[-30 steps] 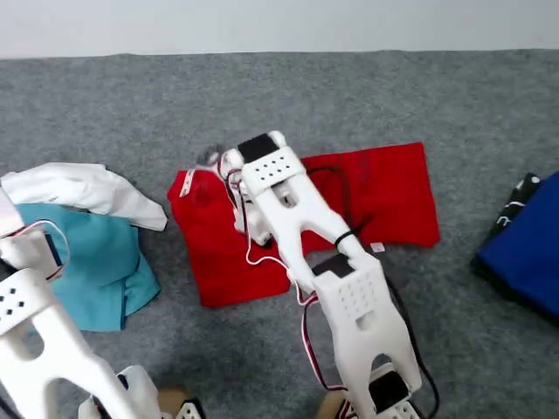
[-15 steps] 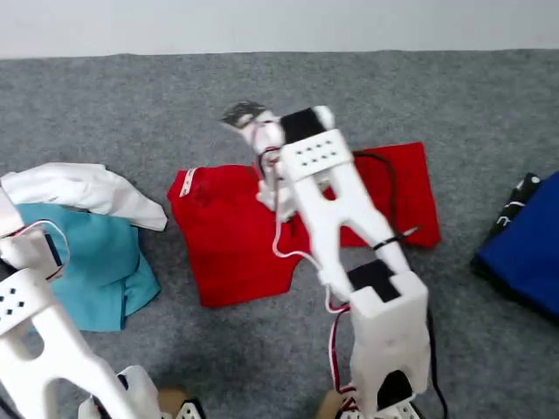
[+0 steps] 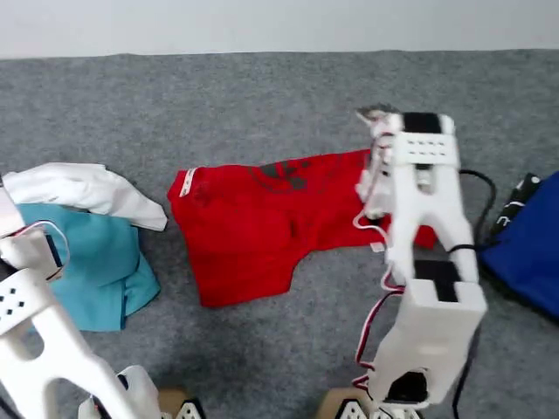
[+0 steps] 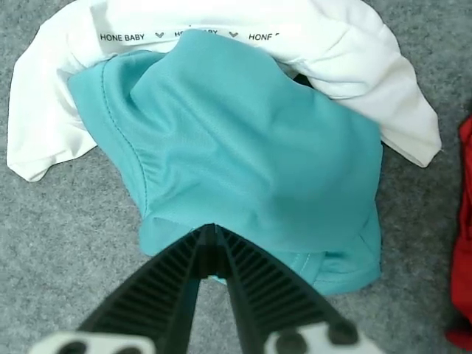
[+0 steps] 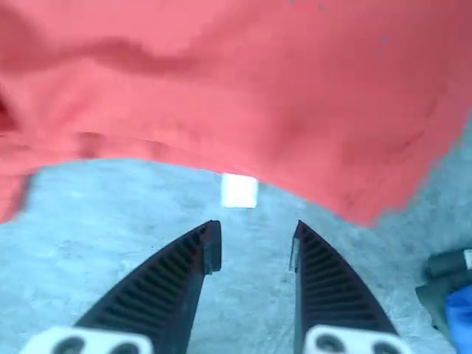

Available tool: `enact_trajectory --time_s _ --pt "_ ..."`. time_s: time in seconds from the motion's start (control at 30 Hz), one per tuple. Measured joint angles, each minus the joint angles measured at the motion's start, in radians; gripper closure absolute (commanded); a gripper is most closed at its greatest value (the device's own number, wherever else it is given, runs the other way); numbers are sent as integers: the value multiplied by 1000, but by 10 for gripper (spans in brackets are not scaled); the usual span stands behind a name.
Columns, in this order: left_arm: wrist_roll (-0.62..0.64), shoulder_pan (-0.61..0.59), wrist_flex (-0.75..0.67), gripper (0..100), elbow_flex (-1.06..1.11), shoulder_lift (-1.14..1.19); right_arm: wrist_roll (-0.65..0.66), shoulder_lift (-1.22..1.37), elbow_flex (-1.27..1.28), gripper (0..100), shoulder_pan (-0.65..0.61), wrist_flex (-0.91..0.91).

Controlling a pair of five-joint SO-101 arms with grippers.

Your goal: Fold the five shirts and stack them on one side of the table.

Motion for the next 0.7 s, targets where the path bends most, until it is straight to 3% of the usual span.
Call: enact_trajectory --time_s 0.33,0.7 --pt "0 0 0 998 0 0 106 117 137 844 130 -207" --pt "0 0 37 998 0 0 236 181 68 844 249 -192"
